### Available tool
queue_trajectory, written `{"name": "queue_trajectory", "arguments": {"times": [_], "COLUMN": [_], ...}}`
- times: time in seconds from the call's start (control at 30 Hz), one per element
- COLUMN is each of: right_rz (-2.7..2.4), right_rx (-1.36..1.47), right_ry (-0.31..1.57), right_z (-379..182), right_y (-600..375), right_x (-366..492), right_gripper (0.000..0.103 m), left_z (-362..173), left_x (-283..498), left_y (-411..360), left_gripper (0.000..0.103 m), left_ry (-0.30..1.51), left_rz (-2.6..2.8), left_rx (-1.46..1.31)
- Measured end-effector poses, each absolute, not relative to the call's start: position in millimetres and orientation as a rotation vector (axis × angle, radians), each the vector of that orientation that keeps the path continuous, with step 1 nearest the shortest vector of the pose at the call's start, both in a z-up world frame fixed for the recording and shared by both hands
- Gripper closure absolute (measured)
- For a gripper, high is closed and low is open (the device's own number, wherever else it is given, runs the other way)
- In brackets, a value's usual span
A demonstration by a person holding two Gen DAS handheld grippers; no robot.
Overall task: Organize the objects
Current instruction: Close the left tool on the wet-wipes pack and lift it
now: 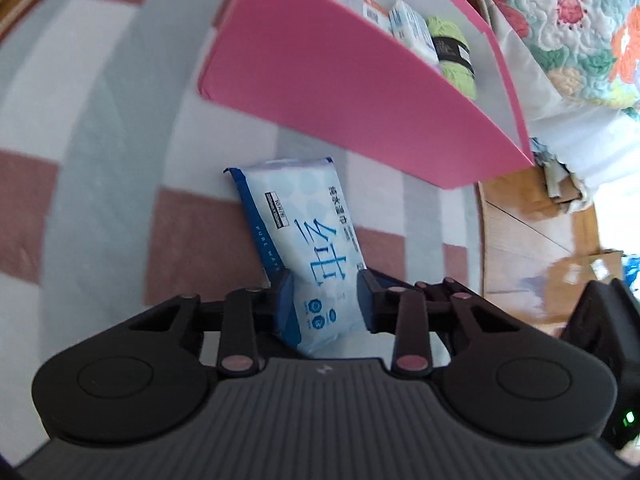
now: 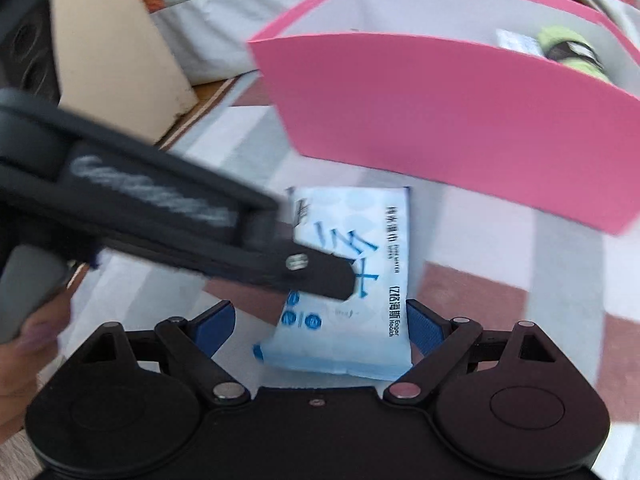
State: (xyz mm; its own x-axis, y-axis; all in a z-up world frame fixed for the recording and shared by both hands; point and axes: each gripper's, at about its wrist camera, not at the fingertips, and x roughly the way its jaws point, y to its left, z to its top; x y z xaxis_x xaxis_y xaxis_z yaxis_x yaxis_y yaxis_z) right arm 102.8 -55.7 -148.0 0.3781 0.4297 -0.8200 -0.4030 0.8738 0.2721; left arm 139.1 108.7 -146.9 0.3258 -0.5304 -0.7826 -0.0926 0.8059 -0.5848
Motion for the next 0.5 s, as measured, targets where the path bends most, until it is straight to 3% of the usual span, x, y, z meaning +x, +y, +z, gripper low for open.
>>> {"name": "queue_trajectory", "arguments": {"times": [0.07,0.23,0.3,0.5], "right_rz": [0.522,0.522,0.526,0.507], "right_rx": [0.035,-0.046,-0.061,-0.043], "right_ry": [1.061,1.022,1.018,1.025], "right_z": [-149,-148,-148,-144], "right_y": [-63,-66,-66,-71], "right_x": [100,93,95,91], "right_gripper": [0.012,0.029,0.03,0.033], "left_z": [-146,-145,-149,-143], "left_x": [139,137,136,132], "left_y": [103,93,86,74], "left_gripper": [0.078,0.078,0.075,0.076], "left_ry": [1.221,1.194,1.201,1.176], "left_rz": [-0.292,-0.204,-0.192,-0.174], "left_rx": [-0.564,-0.478,-0.481,-0.439]}}
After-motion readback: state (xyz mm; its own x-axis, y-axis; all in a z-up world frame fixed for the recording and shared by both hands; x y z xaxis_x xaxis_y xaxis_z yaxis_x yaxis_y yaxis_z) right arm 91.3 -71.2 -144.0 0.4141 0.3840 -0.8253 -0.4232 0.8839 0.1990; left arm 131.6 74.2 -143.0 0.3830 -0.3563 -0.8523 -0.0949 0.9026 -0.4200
